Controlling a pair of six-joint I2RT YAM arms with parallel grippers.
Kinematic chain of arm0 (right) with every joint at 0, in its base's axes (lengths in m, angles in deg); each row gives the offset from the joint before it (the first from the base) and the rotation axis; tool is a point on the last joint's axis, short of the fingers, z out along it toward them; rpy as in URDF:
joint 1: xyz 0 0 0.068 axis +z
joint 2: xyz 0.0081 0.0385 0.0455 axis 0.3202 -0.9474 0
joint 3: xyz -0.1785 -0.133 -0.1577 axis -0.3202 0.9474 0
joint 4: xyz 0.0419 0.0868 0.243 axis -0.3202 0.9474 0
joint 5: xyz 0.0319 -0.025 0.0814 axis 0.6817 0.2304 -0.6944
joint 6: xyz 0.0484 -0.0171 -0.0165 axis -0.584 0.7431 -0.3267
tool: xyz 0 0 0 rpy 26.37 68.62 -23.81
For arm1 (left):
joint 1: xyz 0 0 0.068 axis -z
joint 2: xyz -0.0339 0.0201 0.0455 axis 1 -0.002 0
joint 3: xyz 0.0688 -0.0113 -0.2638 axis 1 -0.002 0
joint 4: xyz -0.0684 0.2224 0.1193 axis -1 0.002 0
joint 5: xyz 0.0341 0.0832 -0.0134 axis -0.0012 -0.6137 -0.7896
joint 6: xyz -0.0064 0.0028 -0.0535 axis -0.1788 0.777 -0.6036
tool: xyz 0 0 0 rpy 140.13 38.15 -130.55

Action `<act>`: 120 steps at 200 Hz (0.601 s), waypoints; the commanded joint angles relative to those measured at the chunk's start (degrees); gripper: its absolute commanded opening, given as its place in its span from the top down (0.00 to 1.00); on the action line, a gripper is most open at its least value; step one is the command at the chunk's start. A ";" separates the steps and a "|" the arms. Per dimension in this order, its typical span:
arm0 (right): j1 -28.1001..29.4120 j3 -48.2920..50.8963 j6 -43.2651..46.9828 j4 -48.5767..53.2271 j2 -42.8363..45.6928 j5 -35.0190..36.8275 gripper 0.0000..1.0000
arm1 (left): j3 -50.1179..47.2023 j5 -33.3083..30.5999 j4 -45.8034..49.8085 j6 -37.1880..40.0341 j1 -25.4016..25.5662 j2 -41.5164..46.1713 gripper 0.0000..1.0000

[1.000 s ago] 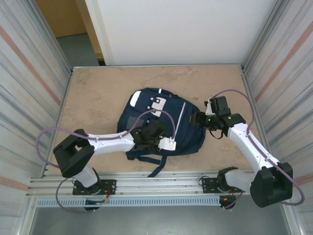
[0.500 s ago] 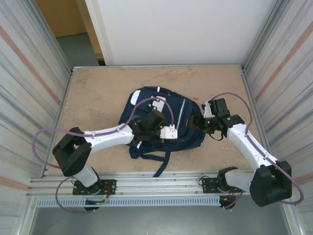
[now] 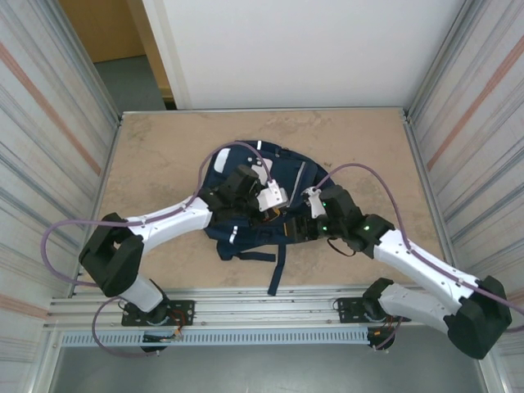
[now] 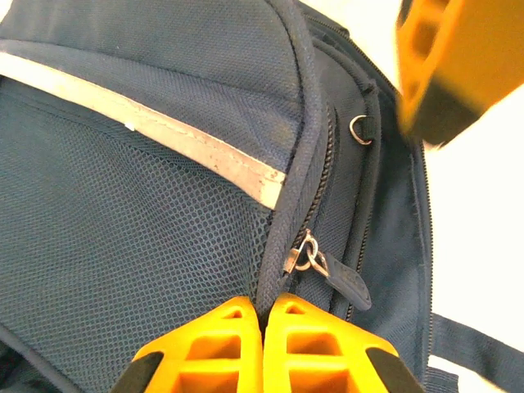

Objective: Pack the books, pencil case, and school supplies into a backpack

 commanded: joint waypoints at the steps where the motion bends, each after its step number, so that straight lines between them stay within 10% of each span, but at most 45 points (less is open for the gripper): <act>1: 2.90 2.78 -2.53 -8.99 -3.06 8.96 0.40 | 3.80 9.44 -2.98 -8.89 0.29 -1.04 1.00; 120: 4.05 3.22 -6.34 -13.89 -9.28 23.24 0.66 | 2.85 15.76 -4.76 -20.23 -0.23 -2.40 1.00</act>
